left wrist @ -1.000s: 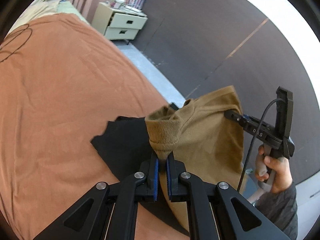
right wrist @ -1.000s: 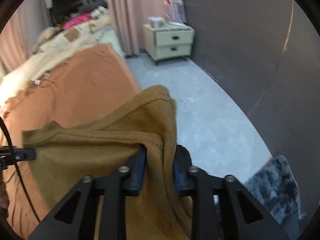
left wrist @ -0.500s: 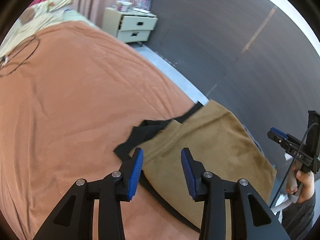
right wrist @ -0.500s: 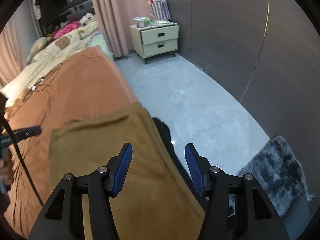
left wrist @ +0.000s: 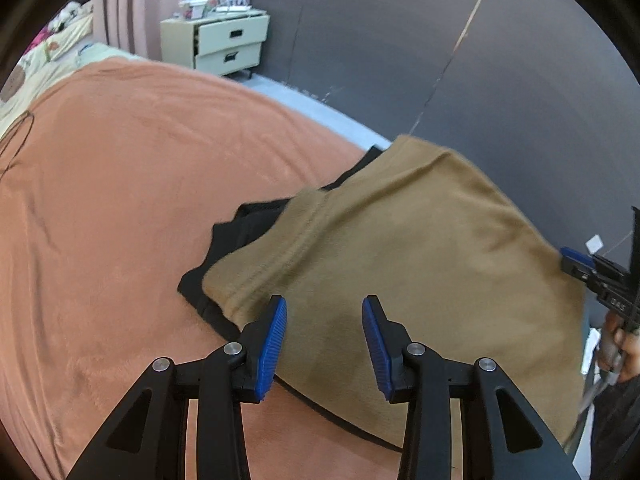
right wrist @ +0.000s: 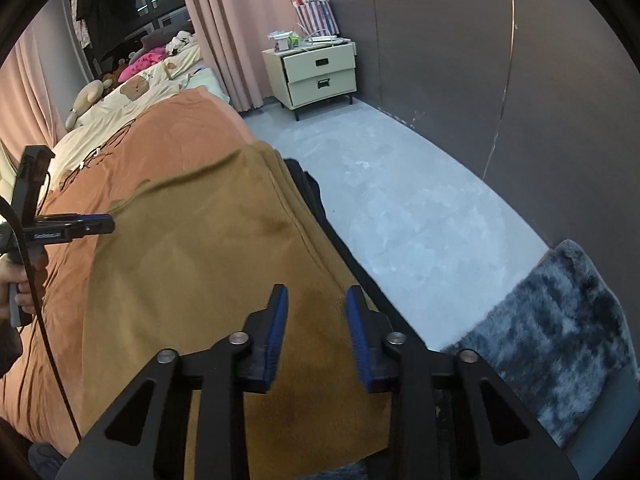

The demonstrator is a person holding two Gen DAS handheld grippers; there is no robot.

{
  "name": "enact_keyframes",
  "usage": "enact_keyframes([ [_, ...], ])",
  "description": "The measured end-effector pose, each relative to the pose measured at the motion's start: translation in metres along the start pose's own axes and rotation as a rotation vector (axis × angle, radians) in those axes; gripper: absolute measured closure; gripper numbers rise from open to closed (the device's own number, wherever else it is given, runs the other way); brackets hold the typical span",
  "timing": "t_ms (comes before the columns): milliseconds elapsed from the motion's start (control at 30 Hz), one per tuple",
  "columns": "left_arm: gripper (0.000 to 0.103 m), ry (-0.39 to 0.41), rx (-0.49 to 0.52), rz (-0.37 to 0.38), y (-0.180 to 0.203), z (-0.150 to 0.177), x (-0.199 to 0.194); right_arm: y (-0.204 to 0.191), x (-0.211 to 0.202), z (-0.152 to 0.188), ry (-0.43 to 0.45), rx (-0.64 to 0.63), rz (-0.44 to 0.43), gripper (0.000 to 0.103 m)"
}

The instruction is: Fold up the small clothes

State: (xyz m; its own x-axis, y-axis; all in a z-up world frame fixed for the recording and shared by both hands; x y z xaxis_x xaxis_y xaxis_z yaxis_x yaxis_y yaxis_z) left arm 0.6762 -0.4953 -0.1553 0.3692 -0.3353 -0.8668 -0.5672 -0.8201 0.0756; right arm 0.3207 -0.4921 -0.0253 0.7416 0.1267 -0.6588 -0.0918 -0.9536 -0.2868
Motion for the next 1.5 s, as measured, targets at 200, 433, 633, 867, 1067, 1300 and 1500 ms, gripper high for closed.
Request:
enact_keyframes([
  [200, 0.061, -0.011, 0.041, -0.039, 0.001, 0.006, 0.013, 0.015, 0.021, 0.002, -0.054, 0.031, 0.126, 0.076],
  [433, 0.061, 0.007, 0.023, -0.065, 0.005, 0.015, -0.021, 0.014, -0.008, -0.007, -0.017, 0.117, 0.175, 0.076],
  [633, 0.060, -0.022, -0.024, -0.059, 0.005, 0.039, -0.046, -0.032, -0.037, 0.013, 0.027, 0.075, 0.096, 0.076],
  [867, 0.043, 0.003, -0.050, -0.080, 0.003, 0.066, -0.086, -0.060, -0.038, 0.042, -0.044, 0.012, -0.005, 0.076],
  [1067, 0.042, 0.010, -0.097, -0.104, -0.007, 0.091, -0.113, -0.068, -0.031, 0.043, -0.067, 0.004, 0.033, 0.063],
  [1300, 0.042, 0.016, -0.126, -0.131, -0.015, 0.123, -0.140, -0.079, -0.040, 0.052, -0.066, -0.002, 0.056, 0.062],
  [1500, 0.042, 0.025, -0.190, -0.144, -0.023, 0.145, -0.169, -0.098, -0.044, 0.070, -0.141, -0.055, 0.072, 0.051],
])
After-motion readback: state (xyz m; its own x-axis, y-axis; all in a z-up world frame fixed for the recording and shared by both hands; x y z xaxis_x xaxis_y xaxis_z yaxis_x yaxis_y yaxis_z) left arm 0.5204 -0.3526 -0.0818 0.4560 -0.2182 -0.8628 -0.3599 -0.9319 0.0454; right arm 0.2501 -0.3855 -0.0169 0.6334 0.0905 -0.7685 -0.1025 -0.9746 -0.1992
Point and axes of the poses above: each gripper's, at about its wrist camera, not at the fingertips, and x roughly the way its jaws point, y to its right, z to its underside, the point moved 3 cm from there along x, roughly the way its jaws point, and after that the axes turned 8 degrees about -z, right-handed, at the moved point
